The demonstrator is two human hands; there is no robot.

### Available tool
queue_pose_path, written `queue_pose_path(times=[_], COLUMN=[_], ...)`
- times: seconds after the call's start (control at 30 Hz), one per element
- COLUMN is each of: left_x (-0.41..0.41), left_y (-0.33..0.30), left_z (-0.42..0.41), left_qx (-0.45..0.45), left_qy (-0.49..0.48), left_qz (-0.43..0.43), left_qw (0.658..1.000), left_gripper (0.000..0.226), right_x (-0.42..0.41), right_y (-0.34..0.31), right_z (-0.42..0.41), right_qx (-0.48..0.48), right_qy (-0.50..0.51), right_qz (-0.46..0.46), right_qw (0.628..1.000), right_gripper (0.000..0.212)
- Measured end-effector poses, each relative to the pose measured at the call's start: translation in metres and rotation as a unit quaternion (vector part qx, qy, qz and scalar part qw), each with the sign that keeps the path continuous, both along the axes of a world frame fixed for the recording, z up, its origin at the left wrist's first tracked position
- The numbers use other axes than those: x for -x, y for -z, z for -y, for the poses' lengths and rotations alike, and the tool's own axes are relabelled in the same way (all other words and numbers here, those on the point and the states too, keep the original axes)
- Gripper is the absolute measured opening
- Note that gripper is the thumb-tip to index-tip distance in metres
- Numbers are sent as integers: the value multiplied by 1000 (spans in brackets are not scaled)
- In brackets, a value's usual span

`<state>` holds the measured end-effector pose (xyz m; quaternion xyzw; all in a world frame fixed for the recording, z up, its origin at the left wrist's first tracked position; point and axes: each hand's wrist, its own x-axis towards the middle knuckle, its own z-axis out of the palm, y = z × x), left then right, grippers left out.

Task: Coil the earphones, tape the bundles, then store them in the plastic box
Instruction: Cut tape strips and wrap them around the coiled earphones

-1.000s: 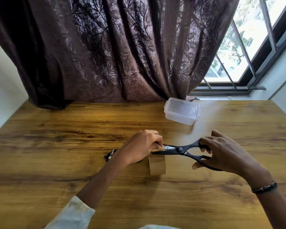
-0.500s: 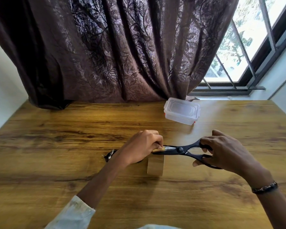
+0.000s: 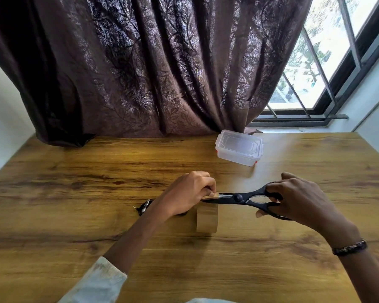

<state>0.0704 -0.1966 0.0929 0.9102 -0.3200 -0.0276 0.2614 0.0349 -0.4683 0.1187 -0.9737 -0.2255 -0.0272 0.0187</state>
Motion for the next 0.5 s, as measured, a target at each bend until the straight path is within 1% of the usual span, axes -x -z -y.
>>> queue_pose_path(times=[0.23,0.3,0.43,0.47,0.5], left_x=[-4,-5,-10,-10,-9], left_y=[2,-1,-3,3,11], left_z=[-1,0,1,2,5], left_qx=[7,25,91,111,140], left_qy=[-7,-16,-48,-76,-124], left_qz=[5,-3,-85,-110,-128], left_qw=[1000,1000,991,985,974], left_gripper=[10,10,11,12,14], right_x=[-4,-4,-3,-2,-1], right_y=[2,2,8,11,12], right_z=[1,0,-2,-2,-3], right_qx=[29,25,30,23,16], right_qy=[24,29,40,51,64], right_qz=[5,-6,-14,-16,-25], right_qw=[999,999,999,998,997], right_gripper=[42,40,36,37,39])
